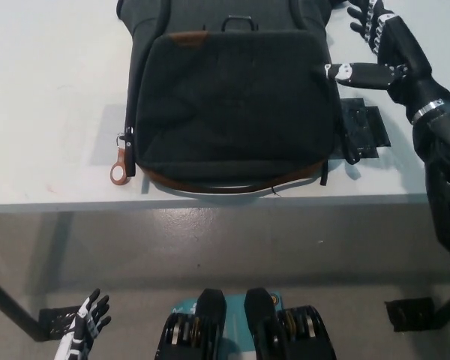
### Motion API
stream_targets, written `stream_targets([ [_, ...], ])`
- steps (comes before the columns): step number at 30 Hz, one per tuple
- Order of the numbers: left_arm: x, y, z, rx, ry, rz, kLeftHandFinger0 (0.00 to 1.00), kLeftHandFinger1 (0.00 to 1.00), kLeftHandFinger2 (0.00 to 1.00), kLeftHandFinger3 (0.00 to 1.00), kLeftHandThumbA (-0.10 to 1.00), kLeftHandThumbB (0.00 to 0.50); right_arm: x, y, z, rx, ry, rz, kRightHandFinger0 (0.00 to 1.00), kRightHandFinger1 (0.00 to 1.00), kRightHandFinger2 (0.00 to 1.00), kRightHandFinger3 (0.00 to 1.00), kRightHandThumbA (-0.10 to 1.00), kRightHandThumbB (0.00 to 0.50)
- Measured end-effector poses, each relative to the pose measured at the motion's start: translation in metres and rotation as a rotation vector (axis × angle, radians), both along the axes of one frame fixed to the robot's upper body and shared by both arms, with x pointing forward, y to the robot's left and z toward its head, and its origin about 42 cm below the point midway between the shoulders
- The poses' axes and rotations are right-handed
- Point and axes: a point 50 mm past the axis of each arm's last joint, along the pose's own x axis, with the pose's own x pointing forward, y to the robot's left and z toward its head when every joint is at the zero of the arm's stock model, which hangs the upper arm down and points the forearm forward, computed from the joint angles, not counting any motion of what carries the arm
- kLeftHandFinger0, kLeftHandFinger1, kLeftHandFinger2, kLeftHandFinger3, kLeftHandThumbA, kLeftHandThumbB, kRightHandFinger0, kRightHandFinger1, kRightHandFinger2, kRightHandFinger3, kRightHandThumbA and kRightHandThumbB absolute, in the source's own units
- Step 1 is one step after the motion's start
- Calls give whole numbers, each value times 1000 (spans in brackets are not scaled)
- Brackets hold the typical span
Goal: A bag is kept in the middle of the table with its flap loosely closed and the robot uses its right hand to adjust it and opens it
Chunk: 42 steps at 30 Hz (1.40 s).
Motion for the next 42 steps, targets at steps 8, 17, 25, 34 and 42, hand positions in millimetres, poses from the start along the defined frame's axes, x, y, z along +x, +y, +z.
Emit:
stream_targets([
  [8,1,2,1,21,3,-19,1000,1000,1000,1000,1000,500,5,0,-13,19,52,21,1000,1000,1000,1000,1000,225],
  [17,1,4,0,46,16,-50,1000,1000,1000,1000,1000,500,5,7,-18,26,57,62,1000,1000,1000,1000,1000,315],
  [25,1,4,0,55,23,-72,1000,1000,1000,1000,1000,500,-1,16,-4,52,10,114,1000,1000,1000,1000,1000,261],
  [34,0,3,-2,62,33,-85,1000,1000,1000,1000,1000,500,-6,26,7,62,-3,151,1000,1000,1000,1000,956,294],
  [42,1,5,-2,69,37,-86,1000,1000,1000,1000,1000,500,6,48,1,47,54,191,1000,1000,1000,1000,1000,270],
])
